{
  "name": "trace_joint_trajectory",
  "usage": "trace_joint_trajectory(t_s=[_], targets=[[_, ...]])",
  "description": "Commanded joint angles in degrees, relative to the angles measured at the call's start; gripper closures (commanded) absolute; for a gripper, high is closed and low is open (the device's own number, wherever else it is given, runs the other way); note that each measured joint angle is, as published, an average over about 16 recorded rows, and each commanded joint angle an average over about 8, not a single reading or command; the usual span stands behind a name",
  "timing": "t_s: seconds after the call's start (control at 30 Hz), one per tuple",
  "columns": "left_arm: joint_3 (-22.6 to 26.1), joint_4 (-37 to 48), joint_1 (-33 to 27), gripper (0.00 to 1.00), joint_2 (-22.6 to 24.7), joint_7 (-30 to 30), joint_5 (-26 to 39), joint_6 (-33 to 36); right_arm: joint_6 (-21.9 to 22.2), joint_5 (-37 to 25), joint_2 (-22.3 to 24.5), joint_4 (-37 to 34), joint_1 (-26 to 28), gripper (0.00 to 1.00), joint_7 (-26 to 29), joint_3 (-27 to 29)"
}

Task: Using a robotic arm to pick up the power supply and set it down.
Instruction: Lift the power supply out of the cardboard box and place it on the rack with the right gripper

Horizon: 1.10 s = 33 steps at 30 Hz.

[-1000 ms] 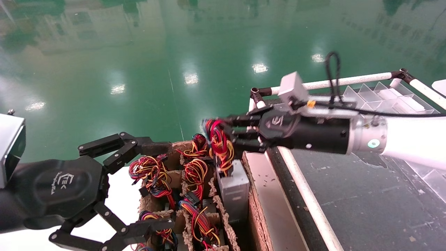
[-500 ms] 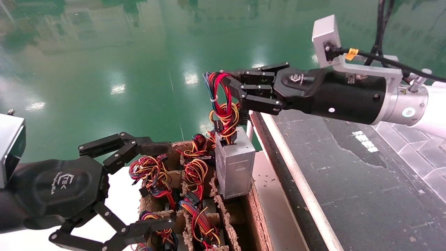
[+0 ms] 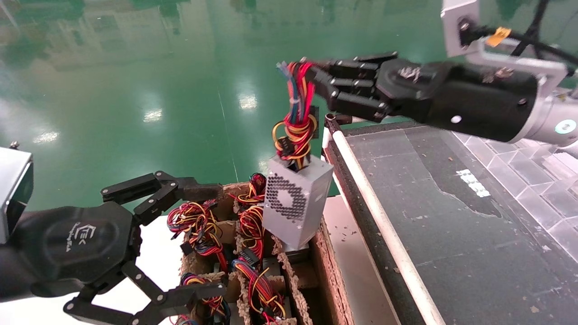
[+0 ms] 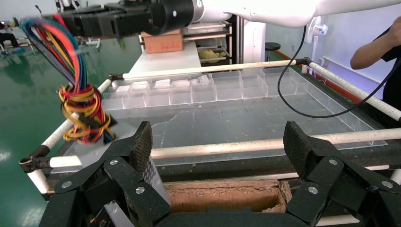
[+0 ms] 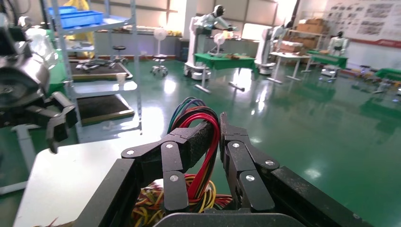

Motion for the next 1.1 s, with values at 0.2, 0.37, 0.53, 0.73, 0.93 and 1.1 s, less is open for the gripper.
trace_joint_trajectory(t_s=[0.2, 0.37, 0.53, 0.73, 0.93, 1.1], targets=[[0.02, 0.0, 0.0, 0.0, -0.01, 0.01, -0.01, -0.01, 0.52, 1.16, 1.18, -3.09, 1.81, 1.0, -1.25, -0.21], [0.03, 0.0, -0.01, 0.0, -0.01, 0.01, -0.02, -0.01, 1.28, 1.2, 2.07, -6.64, 3.27, 1.0, -2.98, -0.26], [0.04, 0.0, -0.01, 0.0, -0.02, 0.02, -0.03, -0.02, 3.23, 0.88, 3.2, -10.65, 4.63, 1.0, -5.15, -0.28], [0.06, 0.0, -0.01, 0.0, -0.02, 0.03, -0.04, -0.02, 9.55, 0.41, 4.12, -15.17, 5.94, 1.0, -7.58, -0.32], [0.07, 0.0, -0.02, 0.0, -0.03, 0.03, -0.05, -0.03, 16.14, 0.09, 4.24, -17.82, 6.48, 1.0, -9.11, -0.44], [0.08, 0.0, -0.02, 0.0, -0.03, 0.04, -0.06, -0.03, 20.49, -0.17, 4.04, -18.98, 6.37, 1.0, -10.03, -0.63]])
